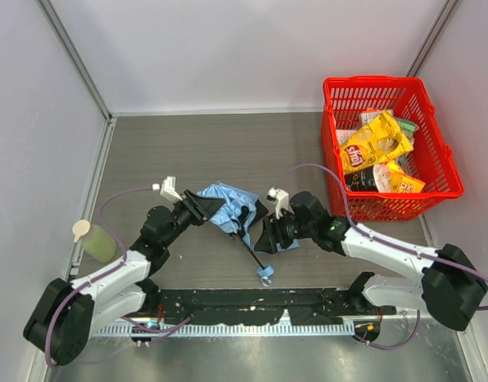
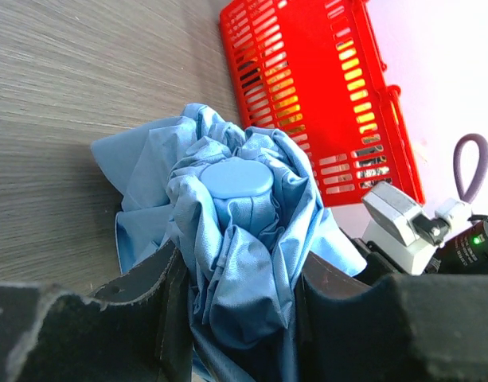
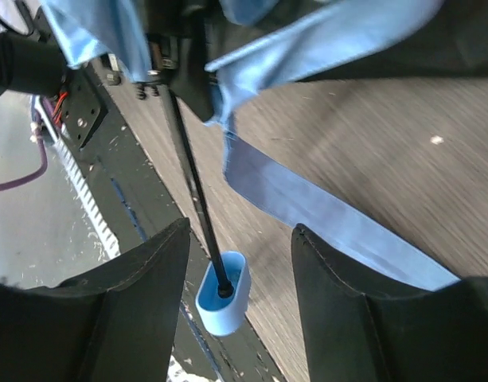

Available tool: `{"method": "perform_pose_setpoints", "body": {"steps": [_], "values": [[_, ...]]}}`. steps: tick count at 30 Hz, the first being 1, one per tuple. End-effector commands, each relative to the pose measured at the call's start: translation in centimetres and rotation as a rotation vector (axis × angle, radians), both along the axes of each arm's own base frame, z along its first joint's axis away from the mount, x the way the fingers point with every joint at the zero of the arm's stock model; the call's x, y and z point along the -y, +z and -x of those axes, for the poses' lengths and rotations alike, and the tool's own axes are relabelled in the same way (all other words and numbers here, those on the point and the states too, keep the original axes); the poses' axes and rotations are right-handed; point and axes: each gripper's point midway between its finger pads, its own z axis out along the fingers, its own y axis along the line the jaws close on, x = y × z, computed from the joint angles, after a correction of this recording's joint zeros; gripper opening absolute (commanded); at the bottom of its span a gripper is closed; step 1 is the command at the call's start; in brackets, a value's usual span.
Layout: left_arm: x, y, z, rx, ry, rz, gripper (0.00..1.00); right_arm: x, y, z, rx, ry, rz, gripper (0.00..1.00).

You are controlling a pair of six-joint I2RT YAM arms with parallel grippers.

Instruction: Put away the umbrella

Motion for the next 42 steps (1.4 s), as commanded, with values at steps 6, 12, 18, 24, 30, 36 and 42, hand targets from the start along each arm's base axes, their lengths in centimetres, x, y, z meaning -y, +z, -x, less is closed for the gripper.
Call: {"method": "perform_pose_setpoints", "body": {"steps": [6,12,18,24,30,36,42], "values": [[1.0,5.4,1.1,0.174,-0.098,0.12,0.0,-4.2,2.6,-2.2,0.218,-0.03,-0.054,0.56],[1.0,5.7,1.8,0.183,-0.116,0.155,0.0,-5.1,1.5,-2.9,0.261,-0.076,-0.008,0.43],[1.1,6.3,2.3,0.189,-0.136,0.172,0.0,-4.1,1.1,-4.7,0.349,-0.186,0.059,0.5],[0.9,6.1,2.6,0.184,-0.139,0.143,0.0,-4.1,3.0,-3.8,0.363,-0.136,0.017,0.5],[1.0,5.8,2.6,0.178,-0.143,0.139,0.0,-4.0,5.6,-3.6,0.34,-0.181,-0.049,0.5],[1.0,6.4,2.6,0.182,-0.144,0.158,0.0,-4.6,4.0,-2.7,0.298,-0.124,-0.017,0.45],[0.9,6.5,2.7,0.181,-0.137,0.163,0.0,-5.0,3.1,-0.7,0.261,-0.081,-0.058,0.43]]}}
